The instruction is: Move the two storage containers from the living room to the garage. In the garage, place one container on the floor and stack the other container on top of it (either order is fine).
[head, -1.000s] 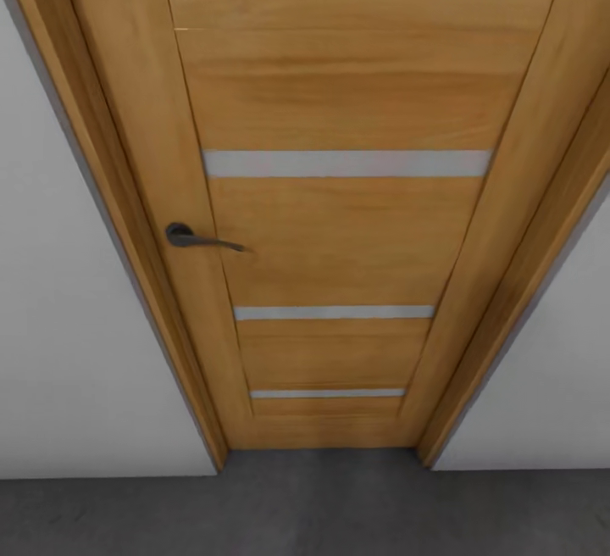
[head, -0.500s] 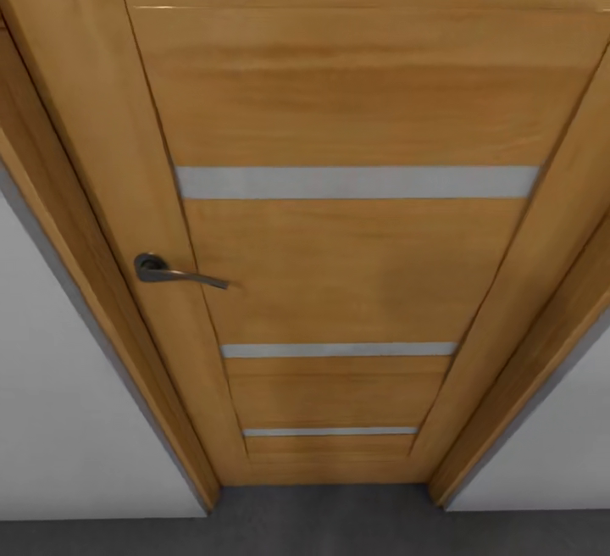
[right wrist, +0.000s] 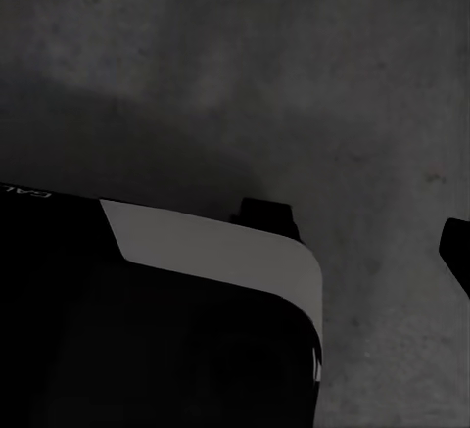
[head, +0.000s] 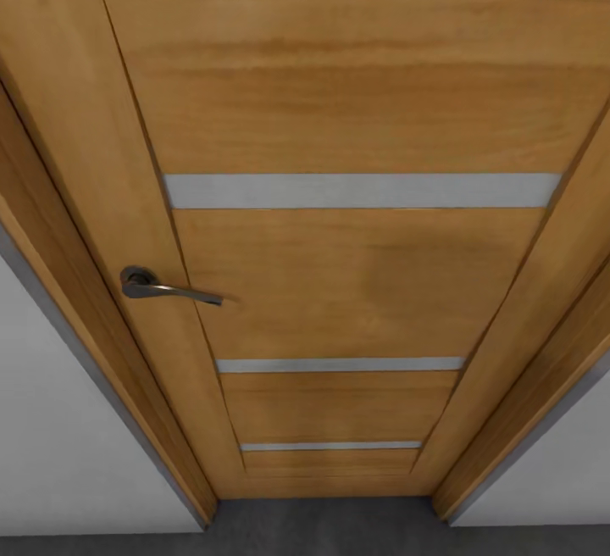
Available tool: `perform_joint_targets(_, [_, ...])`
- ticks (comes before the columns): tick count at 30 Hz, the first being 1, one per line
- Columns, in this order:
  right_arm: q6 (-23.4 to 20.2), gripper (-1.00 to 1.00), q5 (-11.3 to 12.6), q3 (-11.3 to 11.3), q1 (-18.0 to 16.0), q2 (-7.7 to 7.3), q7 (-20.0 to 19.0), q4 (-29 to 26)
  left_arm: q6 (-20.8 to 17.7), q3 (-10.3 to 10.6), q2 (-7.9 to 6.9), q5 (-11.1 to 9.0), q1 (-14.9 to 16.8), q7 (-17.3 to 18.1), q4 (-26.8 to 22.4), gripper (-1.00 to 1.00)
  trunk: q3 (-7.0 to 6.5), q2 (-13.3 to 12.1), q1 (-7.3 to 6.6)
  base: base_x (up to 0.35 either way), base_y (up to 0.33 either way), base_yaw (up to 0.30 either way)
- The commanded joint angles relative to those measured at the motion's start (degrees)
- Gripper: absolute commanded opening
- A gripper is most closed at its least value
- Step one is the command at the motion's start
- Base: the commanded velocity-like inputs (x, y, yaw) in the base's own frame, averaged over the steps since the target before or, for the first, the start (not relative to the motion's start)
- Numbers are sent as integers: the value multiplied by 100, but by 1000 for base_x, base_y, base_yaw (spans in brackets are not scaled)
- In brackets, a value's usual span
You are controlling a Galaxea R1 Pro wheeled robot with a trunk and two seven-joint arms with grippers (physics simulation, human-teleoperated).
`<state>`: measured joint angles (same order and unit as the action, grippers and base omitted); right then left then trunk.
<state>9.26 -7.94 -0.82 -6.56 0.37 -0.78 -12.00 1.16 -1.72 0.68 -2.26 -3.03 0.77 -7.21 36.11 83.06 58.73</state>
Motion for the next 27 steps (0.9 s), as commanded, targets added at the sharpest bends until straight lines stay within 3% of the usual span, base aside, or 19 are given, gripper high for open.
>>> perform_joint_targets(1, [22,100,-39,1,-3,-1,-1,4,2,-14,15,-22,-4,24,-12,100,4,2,0,1,0,0])
perform_joint_targets(2, [16,100,-23,8,-3,20,-1,6,5,-13,133,-19,-4,31,-15,100,4,2,0,0,0,0])
perform_joint_targets(8, [30,100,-53,-4,-3,38,-1,19,202,-22,95,-20,-4,179,-152,100,4,2,0,0,0,0])
perform_joint_targets(15, [32,100,-63,-12,-3,43,-1,50,149,-21,195,-26,-28,333,-987,100,4,2,0,0,0,0])
perform_joint_targets(17, [32,100,-68,-17,-3,42,-1,92,-17,-17,249,-23,-45,334,-1321,100,4,2,0,0,0,0])
perform_joint_targets(27, [38,100,-94,-32,-3,42,6,220,-1869,-7,314,-37,-90,306,-3598,100,4,2,0,0,0,0])
